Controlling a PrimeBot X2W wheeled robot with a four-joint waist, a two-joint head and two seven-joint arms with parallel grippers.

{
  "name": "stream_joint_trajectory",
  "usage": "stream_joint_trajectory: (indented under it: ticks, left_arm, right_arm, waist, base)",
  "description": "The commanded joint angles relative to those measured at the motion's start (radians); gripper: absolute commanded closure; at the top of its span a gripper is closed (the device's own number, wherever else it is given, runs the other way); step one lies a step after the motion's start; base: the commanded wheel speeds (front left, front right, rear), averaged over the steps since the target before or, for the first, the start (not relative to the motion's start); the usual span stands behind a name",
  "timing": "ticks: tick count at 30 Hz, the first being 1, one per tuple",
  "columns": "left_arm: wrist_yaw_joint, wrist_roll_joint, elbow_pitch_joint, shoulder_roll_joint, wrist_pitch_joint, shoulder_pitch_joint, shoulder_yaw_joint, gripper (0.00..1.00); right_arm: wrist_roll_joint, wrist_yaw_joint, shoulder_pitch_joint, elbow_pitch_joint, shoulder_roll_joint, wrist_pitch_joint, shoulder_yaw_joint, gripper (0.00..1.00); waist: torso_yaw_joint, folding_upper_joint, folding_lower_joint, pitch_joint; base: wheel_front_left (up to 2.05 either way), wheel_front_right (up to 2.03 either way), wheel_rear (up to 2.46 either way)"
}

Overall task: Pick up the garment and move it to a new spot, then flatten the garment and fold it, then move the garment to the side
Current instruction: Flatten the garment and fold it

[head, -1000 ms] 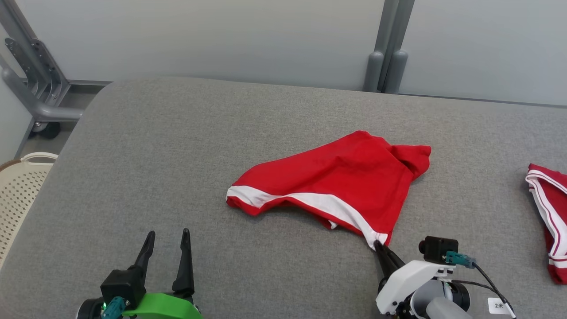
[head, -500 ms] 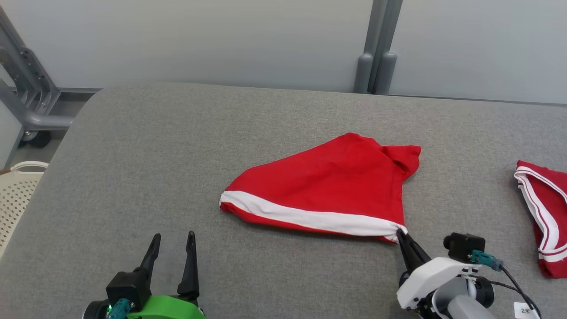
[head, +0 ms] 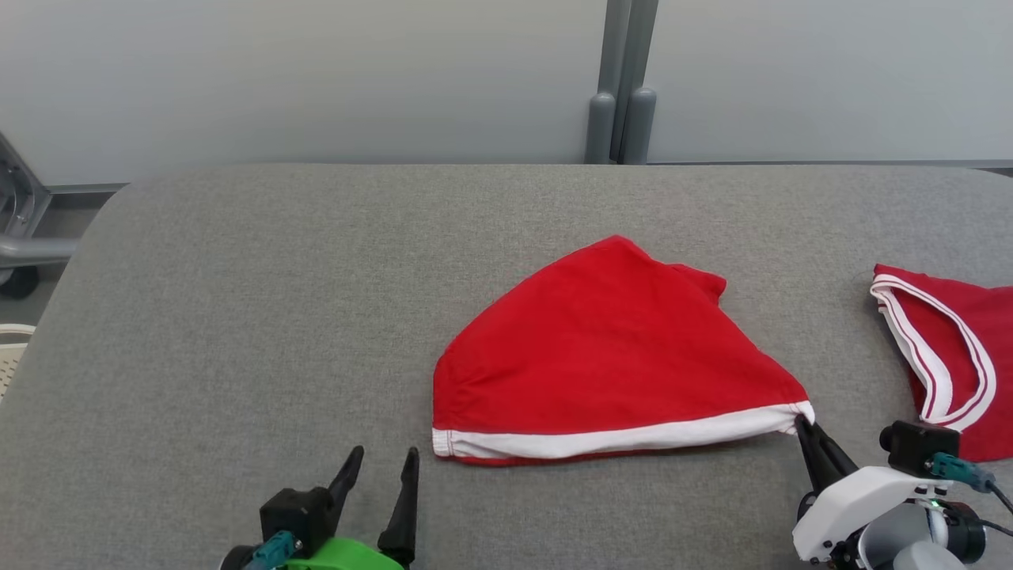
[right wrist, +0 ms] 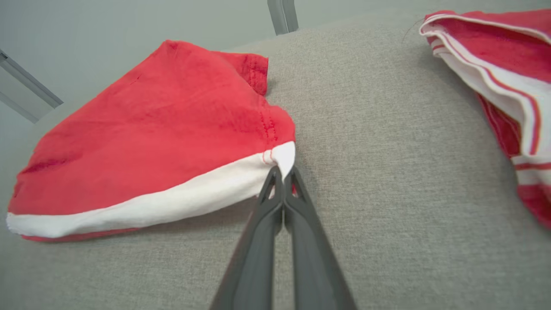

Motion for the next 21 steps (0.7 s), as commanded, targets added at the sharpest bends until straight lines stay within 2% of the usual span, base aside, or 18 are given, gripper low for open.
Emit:
stream_joint_trajectory:
  ticks: [1, 7, 11, 21]
  left_arm:
    - [-0.015, -0.011, 0.017, -0.007, 0.01, -0.017, -0.006, 0.0]
    - [-0.106, -0.034, 0.103, -0.03, 0.049, -0.061, -0.066, 0.0]
    - [-0.144, -0.046, 0.181, -0.042, 0.051, -0.109, -0.09, 0.0]
    - [-0.183, -0.129, 0.356, -0.077, 0.033, -0.212, -0.102, 0.0]
  right_arm:
    - [-0.012, 0.0, 0.015, -0.009, 0.001, 0.008, -0.014, 1.0]
    - [-0.048, 0.0, 0.021, -0.028, 0.019, 0.033, -0.052, 1.0]
    - [-0.048, 0.0, 0.013, -0.037, 0.026, 0.043, -0.051, 1.0]
    - [-0.04, 0.0, -0.004, -0.036, 0.014, 0.052, -0.038, 1.0]
  waist:
    - [-0.006, 0.0048, 0.0, 0.004]
    - [-0.014, 0.0048, 0.0, 0.016]
    - [-0.02, 0.0048, 0.0, 0.024]
    - [-0.042, 0.0048, 0.0, 0.036]
  base:
    - [0.0, 0.0, 0.0]
    - [0.0, 0.0, 0.0]
    - [0.0, 0.0, 0.0]
    - [0.0, 0.0, 0.0]
